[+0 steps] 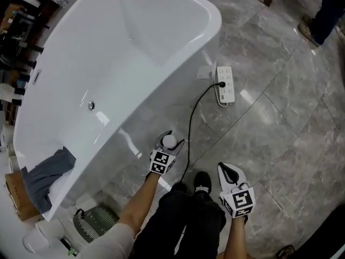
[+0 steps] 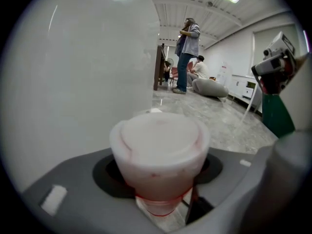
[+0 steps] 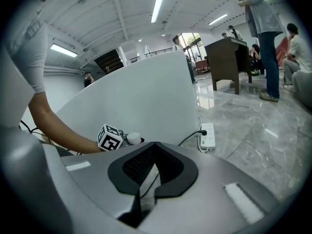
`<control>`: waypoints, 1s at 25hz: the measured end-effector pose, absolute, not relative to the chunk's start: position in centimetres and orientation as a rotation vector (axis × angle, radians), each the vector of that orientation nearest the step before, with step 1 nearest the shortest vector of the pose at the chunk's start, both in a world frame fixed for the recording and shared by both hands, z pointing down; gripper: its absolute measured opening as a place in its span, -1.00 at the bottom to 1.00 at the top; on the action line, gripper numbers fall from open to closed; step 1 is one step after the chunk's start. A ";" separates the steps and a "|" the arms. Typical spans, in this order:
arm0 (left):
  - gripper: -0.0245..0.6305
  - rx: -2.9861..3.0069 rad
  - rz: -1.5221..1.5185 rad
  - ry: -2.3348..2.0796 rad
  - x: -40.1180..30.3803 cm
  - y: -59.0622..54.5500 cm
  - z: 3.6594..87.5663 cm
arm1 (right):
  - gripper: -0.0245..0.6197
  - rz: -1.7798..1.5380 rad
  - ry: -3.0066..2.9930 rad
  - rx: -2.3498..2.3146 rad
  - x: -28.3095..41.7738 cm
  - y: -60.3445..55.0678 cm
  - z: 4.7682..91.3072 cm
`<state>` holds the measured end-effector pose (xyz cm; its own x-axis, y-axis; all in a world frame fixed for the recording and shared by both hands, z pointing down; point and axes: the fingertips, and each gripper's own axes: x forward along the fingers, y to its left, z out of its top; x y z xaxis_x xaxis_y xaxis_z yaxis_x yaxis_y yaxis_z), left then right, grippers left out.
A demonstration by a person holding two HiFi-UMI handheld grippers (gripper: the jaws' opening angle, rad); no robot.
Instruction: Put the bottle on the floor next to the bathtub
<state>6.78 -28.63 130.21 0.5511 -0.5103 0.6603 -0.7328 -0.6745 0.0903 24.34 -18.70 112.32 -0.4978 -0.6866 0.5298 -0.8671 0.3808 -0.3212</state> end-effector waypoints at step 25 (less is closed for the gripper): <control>0.10 2.326 0.983 -0.989 3.4 -24.6 124.6 | -0.93 0.919 -2.296 1.437 21.5 -16.0 104.5</control>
<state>3.41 -24.62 124.59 0.4952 -0.4457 0.7457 -0.7480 -0.6553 0.1050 21.48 -16.00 104.46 -0.4658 -0.7018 0.5391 -0.8799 0.3024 -0.3666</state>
